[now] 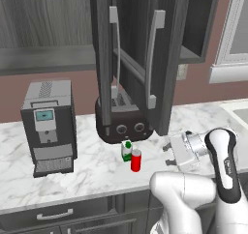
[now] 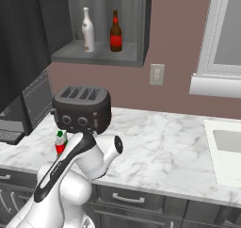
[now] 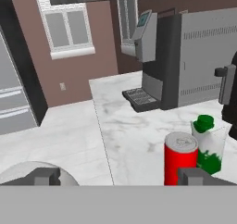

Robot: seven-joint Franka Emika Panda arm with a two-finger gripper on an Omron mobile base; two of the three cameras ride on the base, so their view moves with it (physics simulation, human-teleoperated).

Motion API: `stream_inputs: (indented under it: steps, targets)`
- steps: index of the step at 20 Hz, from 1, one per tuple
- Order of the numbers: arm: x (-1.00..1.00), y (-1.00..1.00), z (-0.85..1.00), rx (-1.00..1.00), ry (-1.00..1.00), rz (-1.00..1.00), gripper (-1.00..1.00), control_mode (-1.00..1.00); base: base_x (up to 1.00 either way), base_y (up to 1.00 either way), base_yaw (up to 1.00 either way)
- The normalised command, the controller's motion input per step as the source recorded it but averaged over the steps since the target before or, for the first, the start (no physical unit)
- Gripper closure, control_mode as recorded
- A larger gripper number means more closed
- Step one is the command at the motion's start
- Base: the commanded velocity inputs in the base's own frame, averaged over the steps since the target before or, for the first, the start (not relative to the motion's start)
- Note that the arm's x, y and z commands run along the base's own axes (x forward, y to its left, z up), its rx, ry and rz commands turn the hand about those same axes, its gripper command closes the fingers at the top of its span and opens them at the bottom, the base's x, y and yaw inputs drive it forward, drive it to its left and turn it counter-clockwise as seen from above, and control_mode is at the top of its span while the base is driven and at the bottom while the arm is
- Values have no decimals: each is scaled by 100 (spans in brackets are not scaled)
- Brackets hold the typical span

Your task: Sort all alcoholic drinks to one cabinet, and non-alcoholic drinks to the other.

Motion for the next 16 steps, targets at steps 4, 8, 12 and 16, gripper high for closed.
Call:
stream_inputs:
  steps: [4,8,12,16]
  targets:
    - [15,22,-24,0,0,1,-100,-100,0,0,0]
    - [39,13,-20,0,0,0,-100,-100,0,0,0]
    - [47,17,-20,0,0,0,-100,-100,0,0,0]
    - [32,29,-30,0,0,0,-100,-100,0,0,0]
